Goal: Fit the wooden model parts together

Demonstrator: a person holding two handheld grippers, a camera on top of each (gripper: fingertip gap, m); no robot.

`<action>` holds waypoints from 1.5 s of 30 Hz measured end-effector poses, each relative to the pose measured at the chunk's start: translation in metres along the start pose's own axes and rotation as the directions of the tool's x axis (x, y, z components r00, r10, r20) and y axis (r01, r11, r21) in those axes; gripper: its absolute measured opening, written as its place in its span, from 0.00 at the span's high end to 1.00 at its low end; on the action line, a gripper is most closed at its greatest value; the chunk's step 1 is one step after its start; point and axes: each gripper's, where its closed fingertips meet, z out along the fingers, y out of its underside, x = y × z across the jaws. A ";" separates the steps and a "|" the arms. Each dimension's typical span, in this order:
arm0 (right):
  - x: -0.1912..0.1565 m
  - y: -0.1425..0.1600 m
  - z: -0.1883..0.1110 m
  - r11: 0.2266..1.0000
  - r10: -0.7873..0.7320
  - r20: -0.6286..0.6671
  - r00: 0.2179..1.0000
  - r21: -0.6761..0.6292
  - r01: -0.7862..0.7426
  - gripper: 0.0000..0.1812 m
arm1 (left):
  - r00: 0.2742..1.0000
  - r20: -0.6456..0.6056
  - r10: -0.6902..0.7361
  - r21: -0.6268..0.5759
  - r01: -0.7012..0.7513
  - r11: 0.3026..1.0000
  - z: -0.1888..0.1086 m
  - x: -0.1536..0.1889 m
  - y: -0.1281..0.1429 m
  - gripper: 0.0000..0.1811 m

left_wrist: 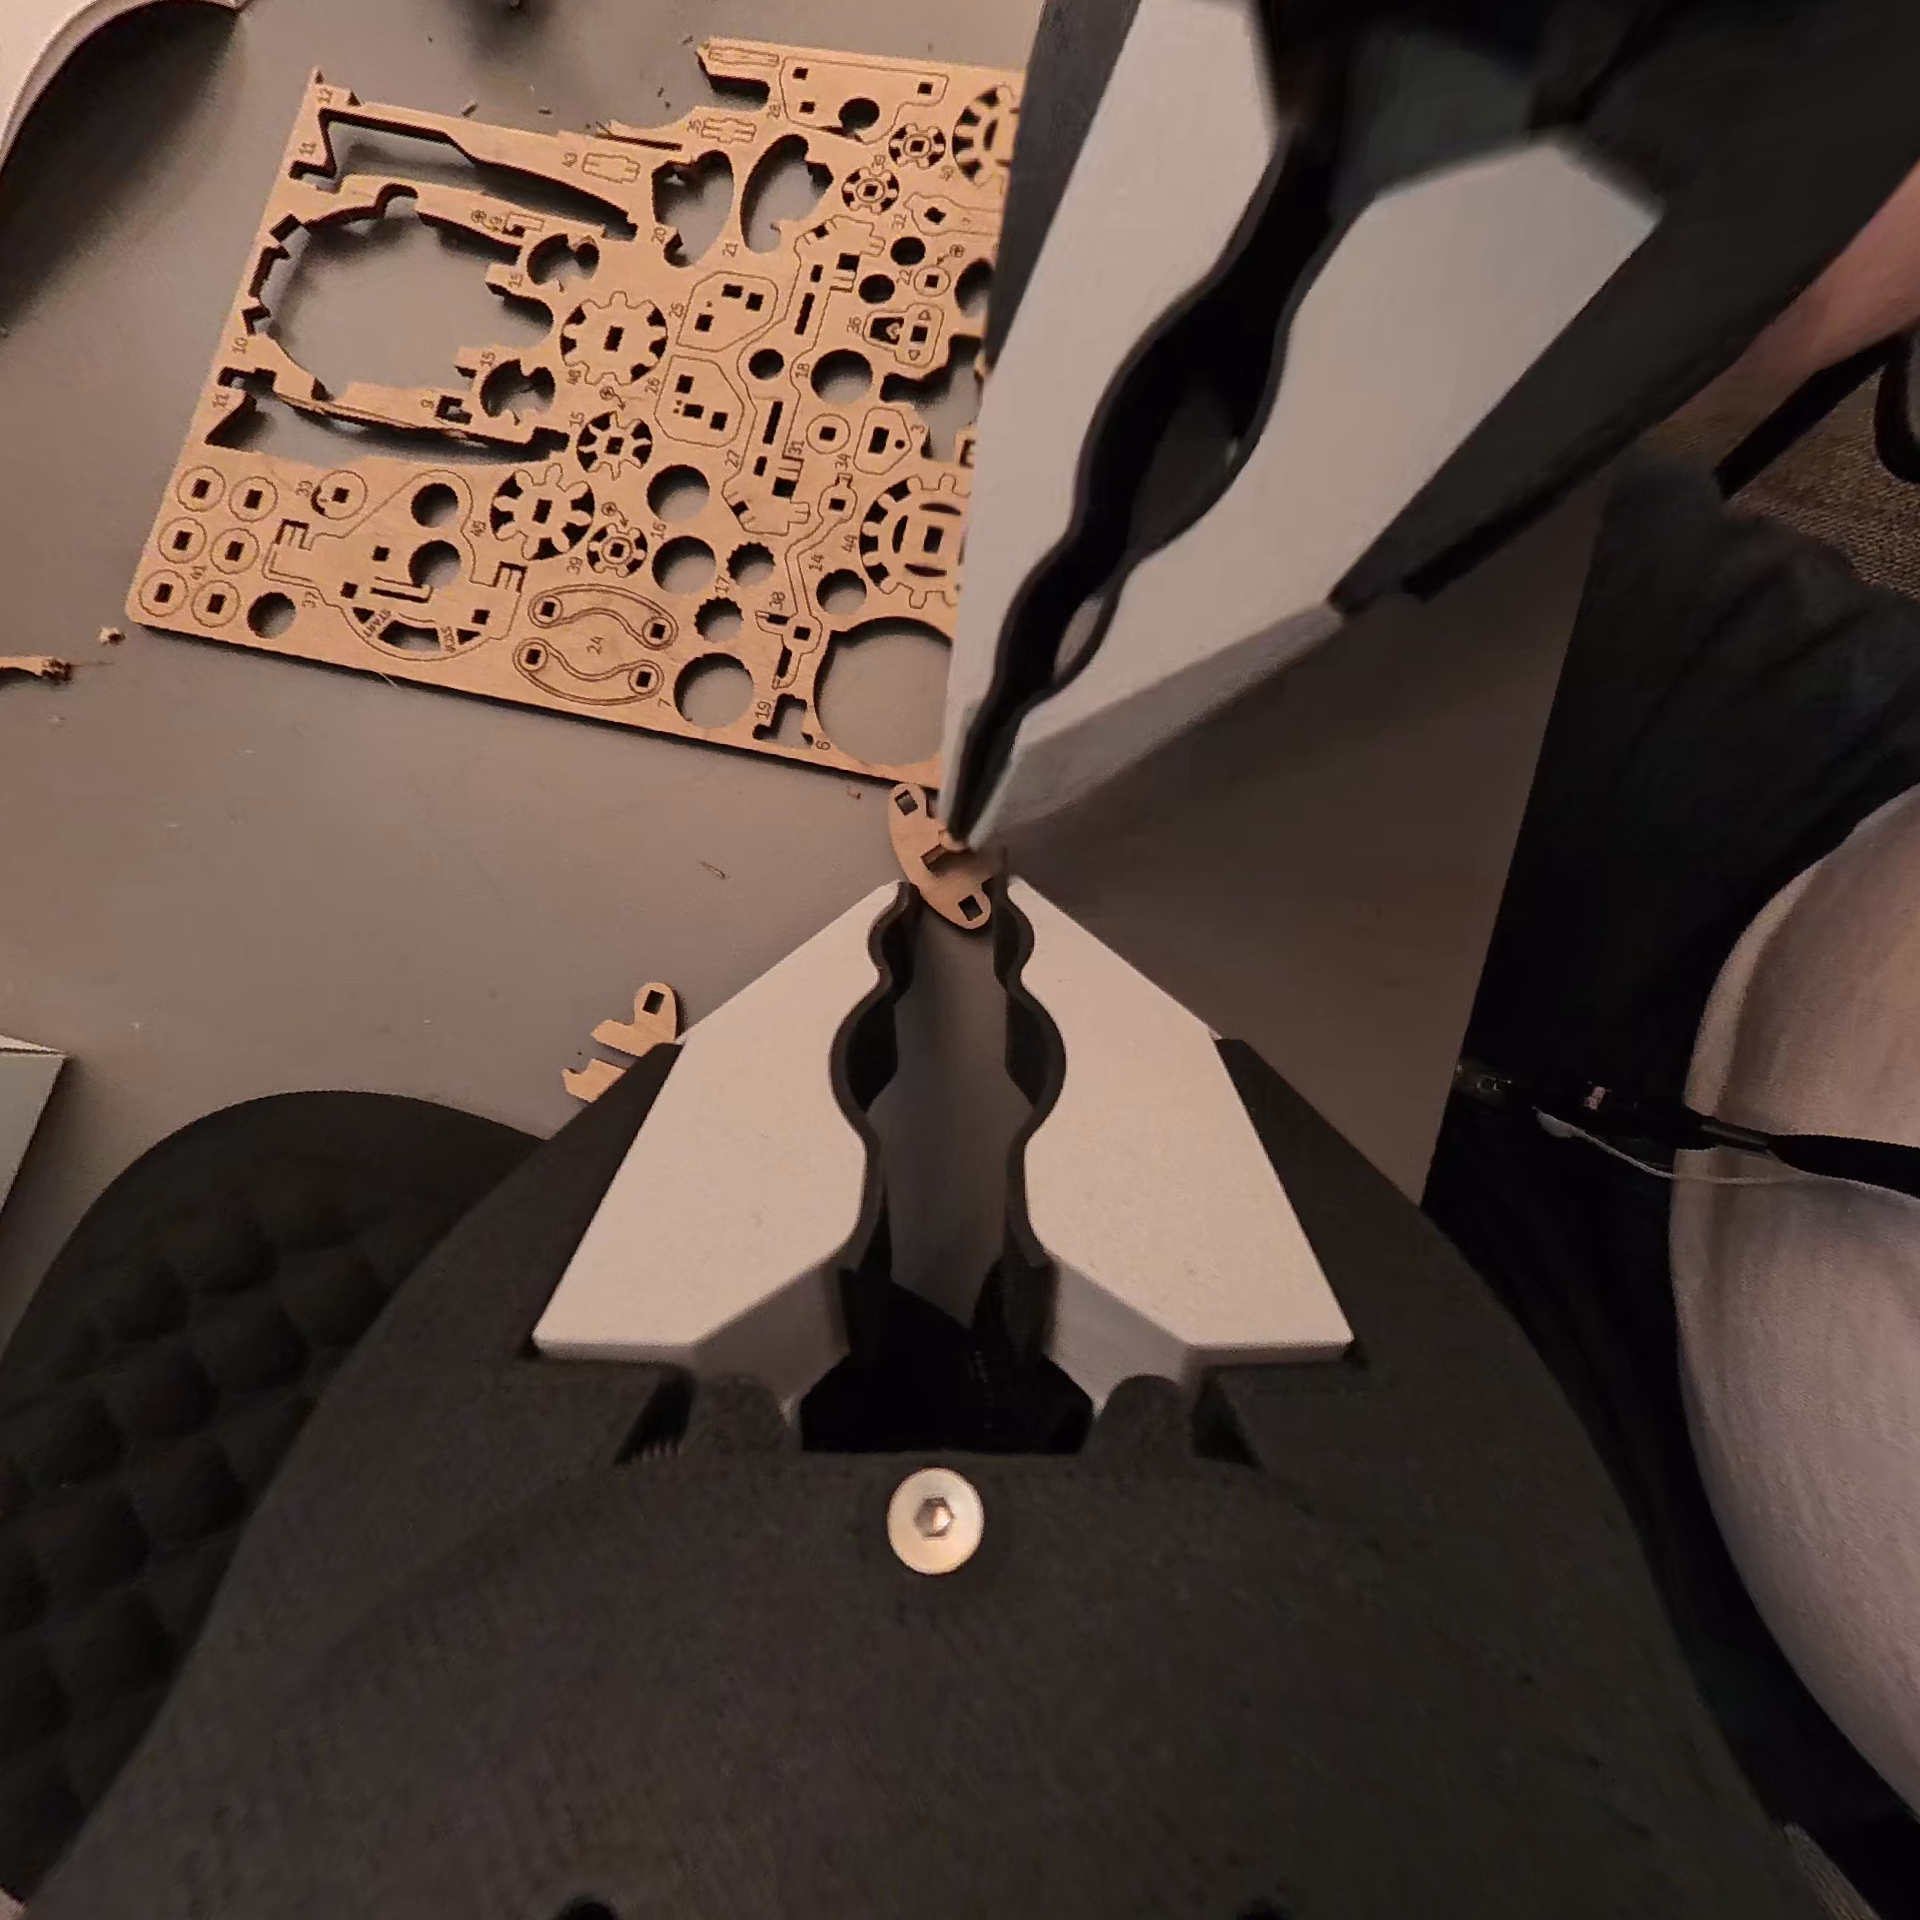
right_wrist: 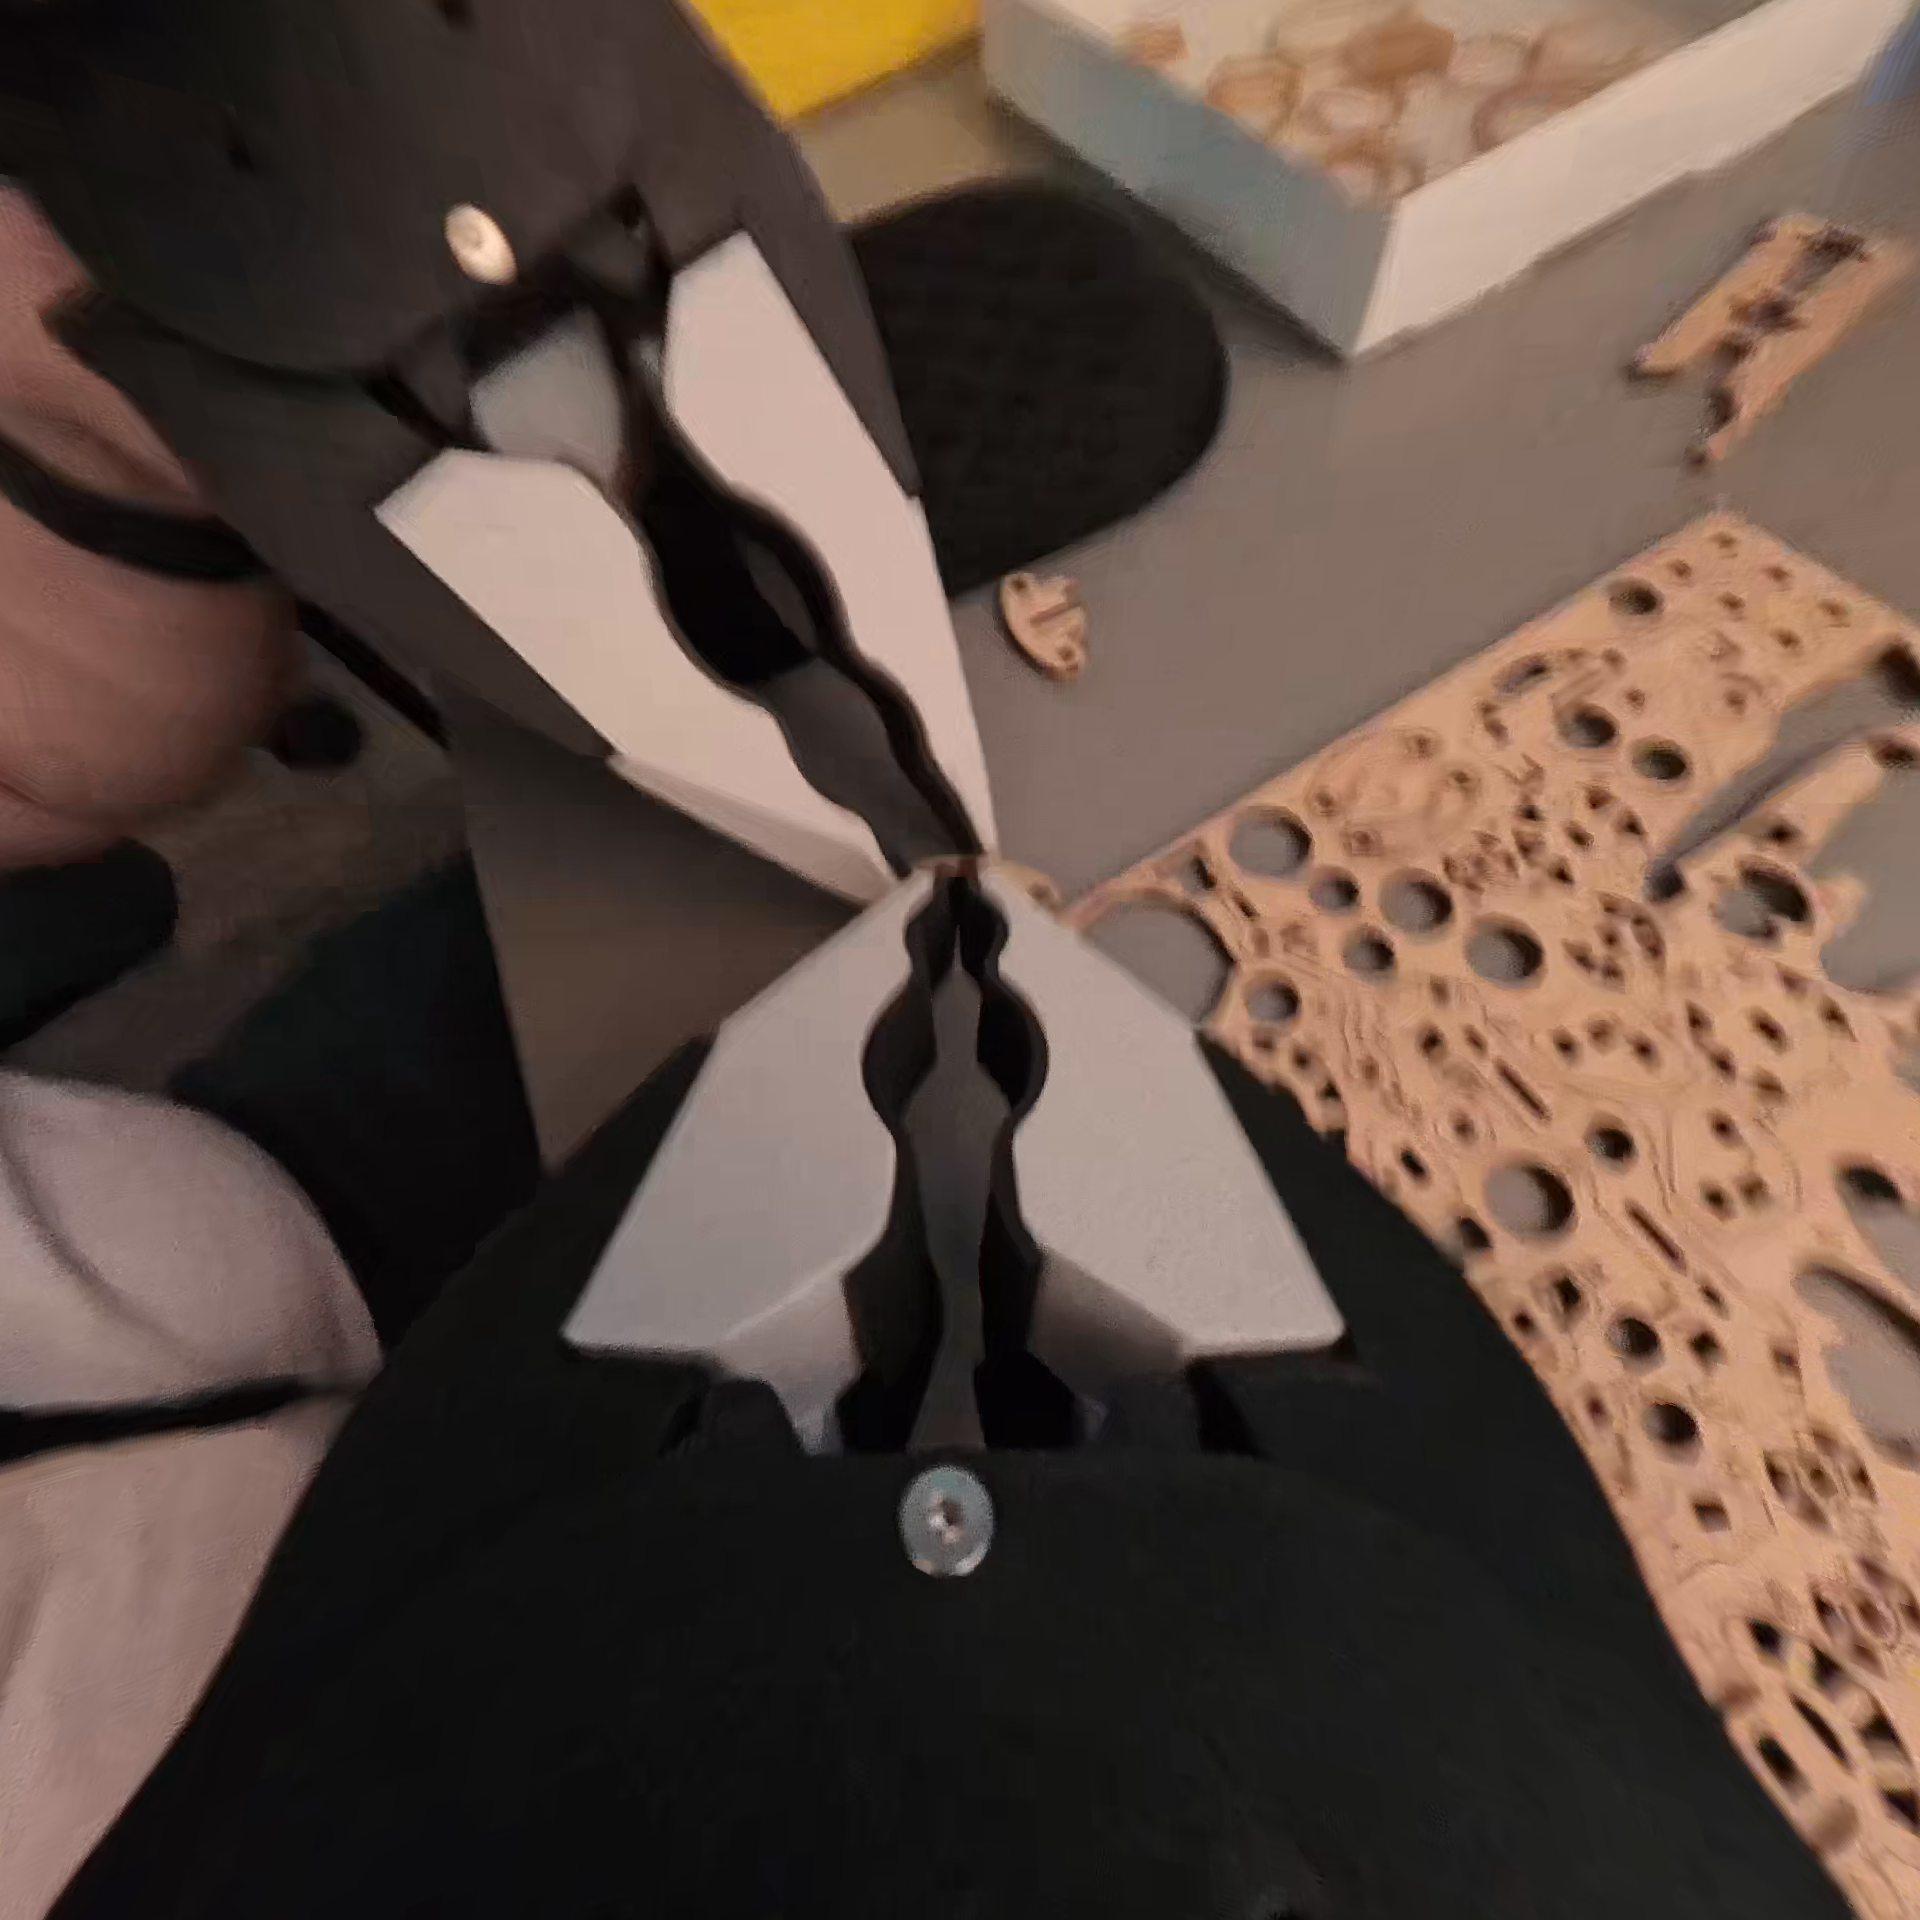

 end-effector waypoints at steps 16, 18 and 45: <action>0.000 -0.020 -0.011 0.997 -0.033 -0.023 0.999 0.073 0.035 1.00 | 1.000 0.003 0.000 0.002 0.000 1.000 0.000 0.000 0.000 0.93; 0.002 -0.001 0.000 0.999 -0.033 -0.012 0.999 -0.022 0.033 0.99 | 1.000 0.003 0.001 0.001 -0.001 1.000 0.000 0.000 0.000 0.93; -0.002 -0.020 -0.013 0.997 -0.010 -0.007 1.000 0.071 0.011 1.00 | 1.000 -0.001 0.001 -0.001 -0.001 1.000 0.000 0.000 0.001 0.93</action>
